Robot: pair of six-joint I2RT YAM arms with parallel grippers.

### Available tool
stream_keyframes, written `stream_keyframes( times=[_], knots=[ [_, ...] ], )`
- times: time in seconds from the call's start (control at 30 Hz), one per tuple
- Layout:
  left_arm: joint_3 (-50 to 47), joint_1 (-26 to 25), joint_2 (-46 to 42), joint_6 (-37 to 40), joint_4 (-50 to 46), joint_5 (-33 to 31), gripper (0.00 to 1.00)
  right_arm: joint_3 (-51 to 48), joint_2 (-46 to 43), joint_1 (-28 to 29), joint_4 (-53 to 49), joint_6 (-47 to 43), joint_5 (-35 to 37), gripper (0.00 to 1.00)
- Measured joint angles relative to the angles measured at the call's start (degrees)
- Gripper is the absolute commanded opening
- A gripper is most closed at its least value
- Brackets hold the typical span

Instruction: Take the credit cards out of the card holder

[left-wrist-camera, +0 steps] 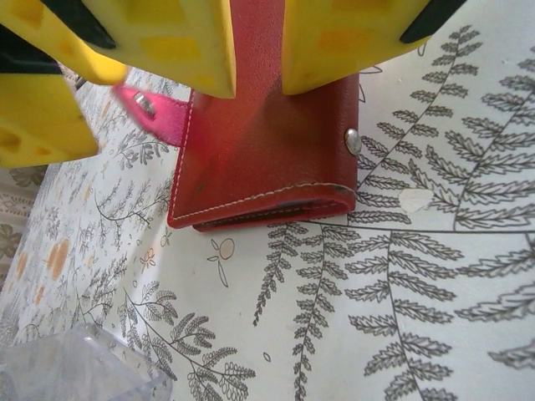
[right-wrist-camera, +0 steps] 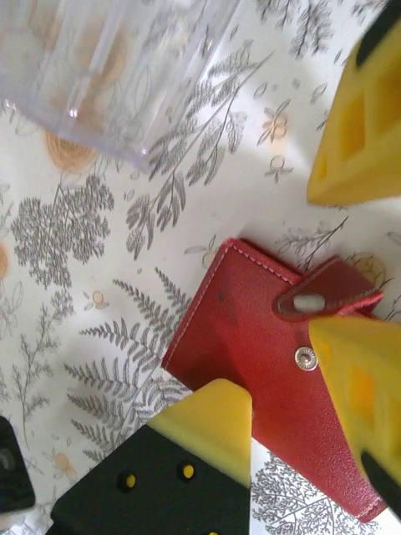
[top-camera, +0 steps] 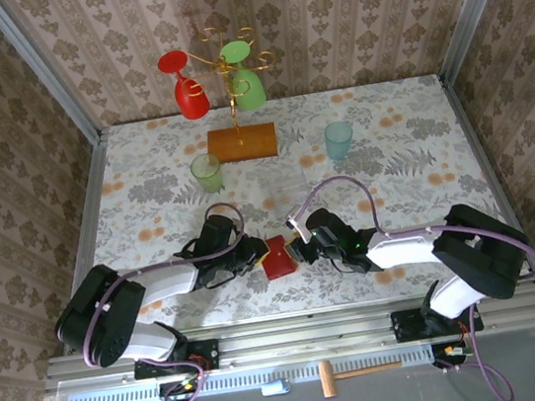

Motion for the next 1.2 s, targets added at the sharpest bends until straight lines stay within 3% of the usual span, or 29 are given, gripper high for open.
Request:
stream_keyframes(
  times=[0.23, 0.53, 1.2],
  knots=[
    [3.50, 1.05, -2.62, 4.52, -6.73, -1.46, 0.29, 2.91, -7.50, 0.00, -13.77, 9.75, 2.91, 0.48],
    [3.50, 6.27, -5.75, 10.73, -11.67, -2.01, 0.37, 10.54, -8.52, 0.00, -30.34, 20.90, 2.12, 0.49],
    [0.28, 13.99, -9.86, 15.02, -15.13, -2.05, 0.39, 27.65, 9.44, 1.49, -44.68, 28.09, -1.16, 0.56]
  ],
)
